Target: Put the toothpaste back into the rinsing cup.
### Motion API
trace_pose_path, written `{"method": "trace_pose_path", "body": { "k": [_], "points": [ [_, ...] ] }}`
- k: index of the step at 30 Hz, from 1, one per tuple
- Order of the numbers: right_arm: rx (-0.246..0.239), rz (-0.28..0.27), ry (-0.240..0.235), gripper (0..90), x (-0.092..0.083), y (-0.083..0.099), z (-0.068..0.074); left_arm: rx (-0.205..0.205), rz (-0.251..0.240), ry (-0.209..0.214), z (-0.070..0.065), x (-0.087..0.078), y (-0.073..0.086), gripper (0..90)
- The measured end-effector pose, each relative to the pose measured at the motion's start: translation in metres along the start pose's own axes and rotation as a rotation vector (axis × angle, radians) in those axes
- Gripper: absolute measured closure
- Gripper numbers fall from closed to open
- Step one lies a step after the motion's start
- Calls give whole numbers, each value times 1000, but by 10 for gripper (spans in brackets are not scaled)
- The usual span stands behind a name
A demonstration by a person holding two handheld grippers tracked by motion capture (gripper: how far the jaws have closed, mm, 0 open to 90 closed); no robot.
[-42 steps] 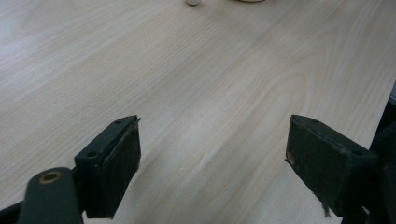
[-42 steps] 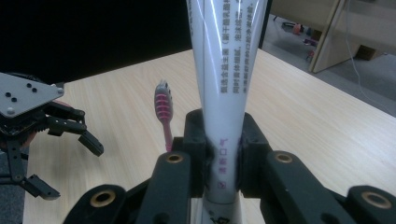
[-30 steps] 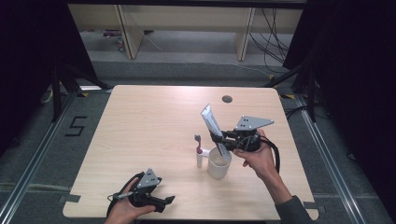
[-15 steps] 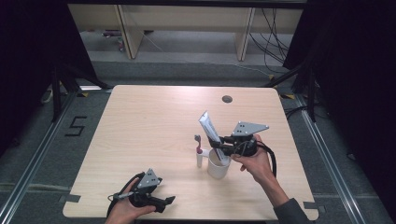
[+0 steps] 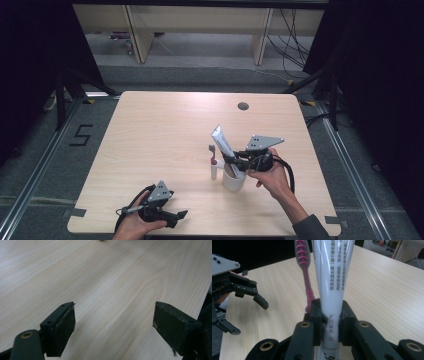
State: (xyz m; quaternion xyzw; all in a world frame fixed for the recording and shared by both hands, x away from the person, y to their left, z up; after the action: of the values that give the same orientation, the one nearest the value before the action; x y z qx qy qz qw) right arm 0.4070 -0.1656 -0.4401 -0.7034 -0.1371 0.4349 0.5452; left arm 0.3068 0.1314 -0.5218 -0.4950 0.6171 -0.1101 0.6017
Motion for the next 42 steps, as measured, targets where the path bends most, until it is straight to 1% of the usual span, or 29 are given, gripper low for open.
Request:
{"method": "trace_pose_path", "body": {
  "k": [1,2,3,4,5,6,11,13,15,16,17,18,21,22,23,24,26,28,30,31,32,35,36,37,38,39,40,41,42],
  "points": [
    [0,22,-7,771,-1,1,1,-1,-2,1,0,0,0,179],
    [-17,2,7,771,0,1,1,0,0,4,0,0,0,181],
    [-18,14,-2,771,0,2,1,-2,0,4,0,0,0,183],
    [-25,6,4,771,1,3,1,-1,-2,3,0,0,0,183],
    [-6,23,-3,771,1,4,3,-1,-1,1,0,0,0,183],
    [-27,30,-5,771,1,4,2,1,0,0,0,0,0,183],
    [-6,39,-7,770,1,8,3,1,2,1,0,0,0,183],
    [-23,26,-1,769,1,8,1,1,0,3,0,0,0,183],
    [-22,27,1,769,0,8,0,-1,1,1,0,0,0,183],
    [-15,33,0,769,0,9,1,-1,1,3,0,0,0,183],
    [10,48,-8,768,-1,10,3,2,4,5,0,0,0,183],
    [-7,39,-6,768,-1,10,1,4,5,4,0,0,0,183],
    [-13,44,-6,767,-2,11,1,-3,-1,4,-1,0,0,183],
    [-28,37,-4,767,-1,11,0,-2,-1,4,-1,0,0,183],
    [-24,42,-6,767,-2,11,1,0,1,3,0,0,0,183],
    [-36,41,-1,767,-2,12,0,-2,-1,2,0,0,0,183],
    [-24,51,-2,767,-3,13,0,8,12,-3,0,-1,0,183],
    [-4,62,-3,767,-3,14,2,-2,-1,4,-1,0,0,183],
    [-13,61,-2,767,-3,15,1,-2,0,1,0,0,0,183],
    [-37,54,-4,767,-3,16,-1,6,10,-4,0,0,0,183],
    [-22,65,-11,767,-4,17,1,6,12,-3,0,0,1,183],
    [-13,75,-1,767,-5,20,1,1,3,4,0,1,0,183],
    [-20,77,4,767,-5,21,-1,6,12,-3,0,0,0,183],
    [-12,86,1,767,-6,21,0,4,11,-2,0,0,1,183],
    [-29,80,1,767,-6,22,-1,8,12,-3,0,0,0,183],
    [-22,87,-5,767,-6,23,-1,0,2,1,0,0,0,183],
    [-38,79,-5,766,-5,23,-2,-3,-3,2,0,1,0,183],
    [-19,93,-5,766,-7,24,-1,0,2,0,0,0,0,183],
    [-24,87,3,766,-7,25,-1,0,2,1,-1,0,0,183]
  ]
}}
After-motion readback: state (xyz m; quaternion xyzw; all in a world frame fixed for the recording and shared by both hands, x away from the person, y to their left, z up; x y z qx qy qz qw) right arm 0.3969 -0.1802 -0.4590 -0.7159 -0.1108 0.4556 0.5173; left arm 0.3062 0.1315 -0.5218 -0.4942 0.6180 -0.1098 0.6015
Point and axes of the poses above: each handheld gripper's, and its own axes: x roughly forward along the jaws, y roughly out of its underside, z roughly to its left, the point moved 2 cm from there along x, roughly forward along the jaws, and after that the axes turned 13 degrees about y, right-handed, at the moved point
